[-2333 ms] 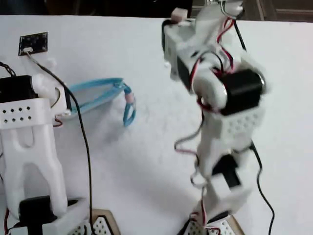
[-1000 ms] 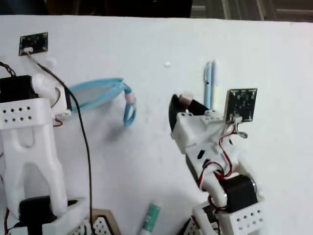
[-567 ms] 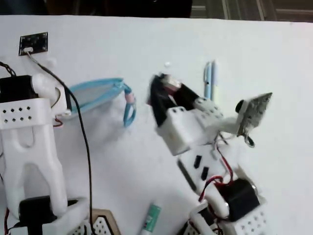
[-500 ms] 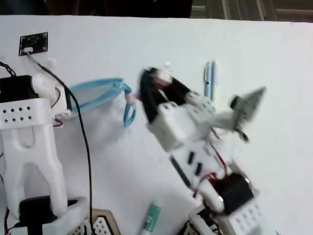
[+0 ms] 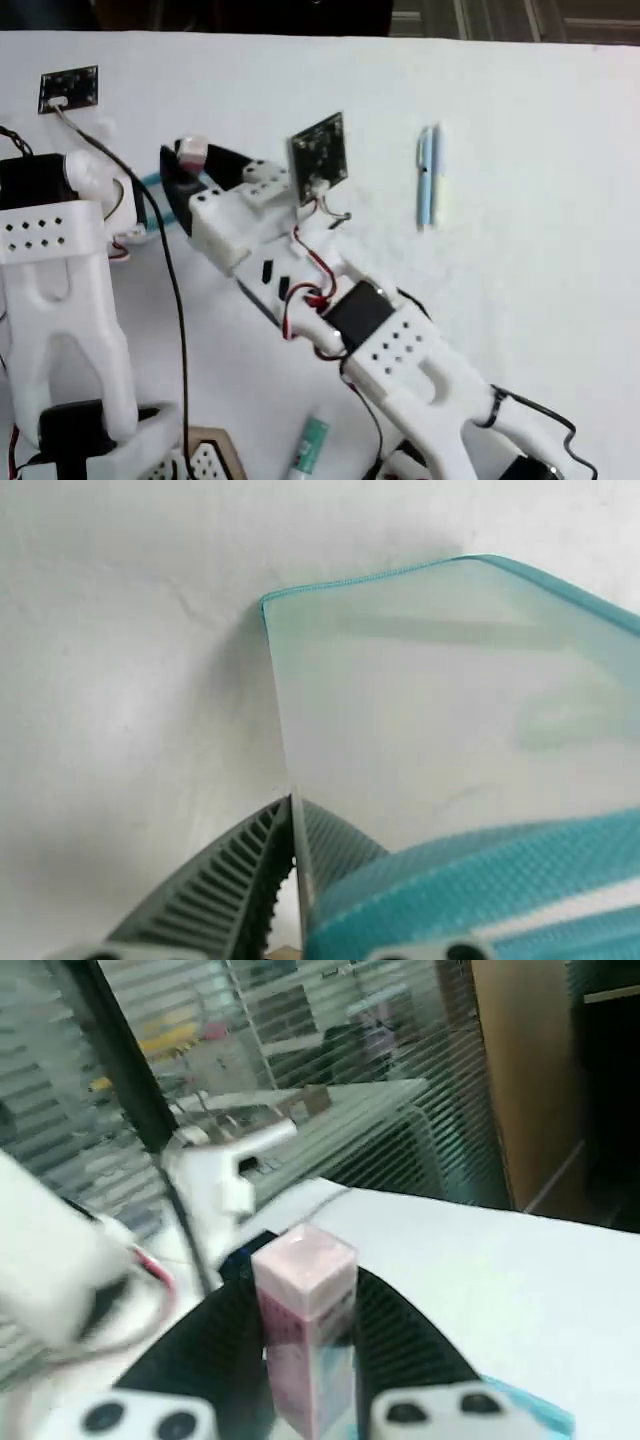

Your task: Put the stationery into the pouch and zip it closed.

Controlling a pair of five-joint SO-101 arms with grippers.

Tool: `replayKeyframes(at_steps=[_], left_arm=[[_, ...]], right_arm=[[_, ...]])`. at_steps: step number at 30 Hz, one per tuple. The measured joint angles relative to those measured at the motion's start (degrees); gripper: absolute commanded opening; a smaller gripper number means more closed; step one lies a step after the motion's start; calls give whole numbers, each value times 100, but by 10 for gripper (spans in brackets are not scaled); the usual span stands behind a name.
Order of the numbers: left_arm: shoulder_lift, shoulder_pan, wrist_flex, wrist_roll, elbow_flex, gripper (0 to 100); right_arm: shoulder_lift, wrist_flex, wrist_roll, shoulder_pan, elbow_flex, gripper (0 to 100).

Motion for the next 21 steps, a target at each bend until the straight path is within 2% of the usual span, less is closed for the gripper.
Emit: replayKeyframes(at_steps=[11,15,21], left_arm=[[0,35,0,0,9,23],[0,35,0,18,9,23],[0,44,0,9,9,23]], right_arm=[[791,-1600,422,290,844,17],[958,-1811,448,325,844,33],[835,-1046,897,158,651,281]])
